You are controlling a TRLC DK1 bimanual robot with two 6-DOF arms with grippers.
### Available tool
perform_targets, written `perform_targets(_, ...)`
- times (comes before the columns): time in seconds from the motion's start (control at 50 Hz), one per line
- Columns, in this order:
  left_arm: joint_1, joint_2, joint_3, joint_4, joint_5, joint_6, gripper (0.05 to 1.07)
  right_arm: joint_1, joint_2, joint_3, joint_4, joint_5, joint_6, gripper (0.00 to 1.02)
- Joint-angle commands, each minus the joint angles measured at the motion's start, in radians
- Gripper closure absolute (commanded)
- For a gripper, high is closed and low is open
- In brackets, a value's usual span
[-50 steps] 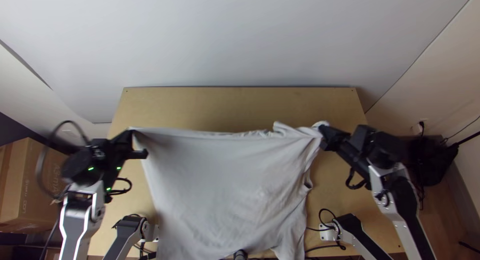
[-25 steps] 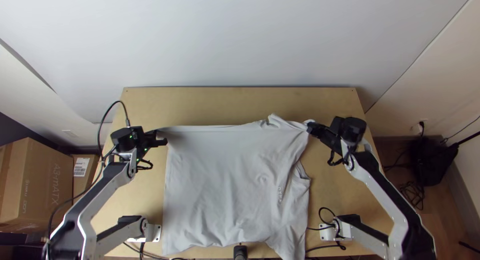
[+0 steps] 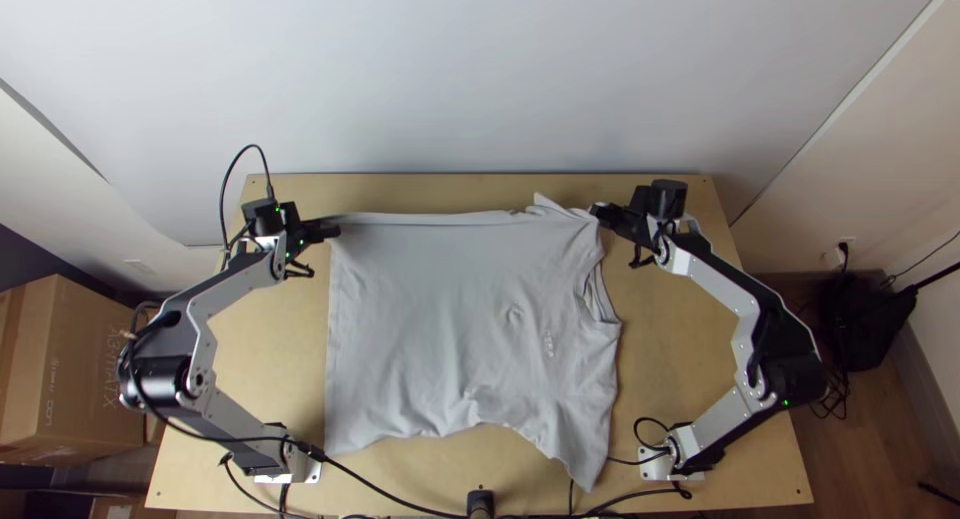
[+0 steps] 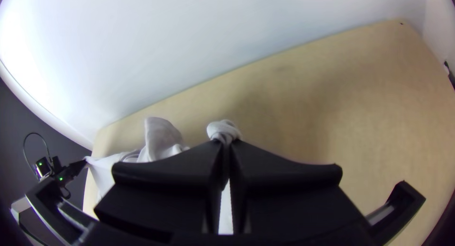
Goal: Fold the t-shirt
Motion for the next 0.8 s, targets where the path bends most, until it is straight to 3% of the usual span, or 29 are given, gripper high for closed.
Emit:
perform_targets(0.0,0.037,0.09,0.12,-0.014,-0.037,-0.02,1.05,-0.026,0.081,0.11,0.026,0.049,-0.013,1.0)
perform_targets(0.34,0.003,0.3,0.448,-0.142,-0.039,-0.035,1.05,-0.022,0.334,0.47,-0.037,0.09,-0.013,1.0)
perform_targets(0.52,-0.003,0.346,0.517,-0.161,-0.048,-0.041,1.03,-0.019,0.378,0.549,-0.048,0.113,-0.018,1.0)
perform_targets(0.54,-0.006,0.347,0.519,-0.162,-0.049,-0.043,0.93,-0.019,0.381,0.553,-0.049,0.124,-0.023,0.94)
perform_targets(0.56,-0.007,0.347,0.52,-0.165,-0.052,-0.043,0.76,-0.017,0.381,0.559,-0.054,0.139,-0.029,0.81)
perform_targets(0.6,-0.01,0.349,0.53,-0.199,-0.057,-0.044,0.36,-0.017,0.381,0.572,-0.084,0.146,-0.035,0.42)
perform_targets(0.64,-0.013,0.356,0.572,-0.28,-0.06,-0.052,0.15,-0.017,0.392,0.61,-0.161,0.152,-0.04,0.15)
perform_targets(0.68,-0.018,0.359,0.612,-0.34,-0.097,-0.067,0.1,-0.02,0.411,0.671,-0.247,0.167,-0.05,0.04)
perform_targets(0.78,-0.027,0.304,0.626,-0.362,-0.124,-0.087,0.1,-0.034,0.398,0.722,-0.334,0.169,-0.081,0.03)
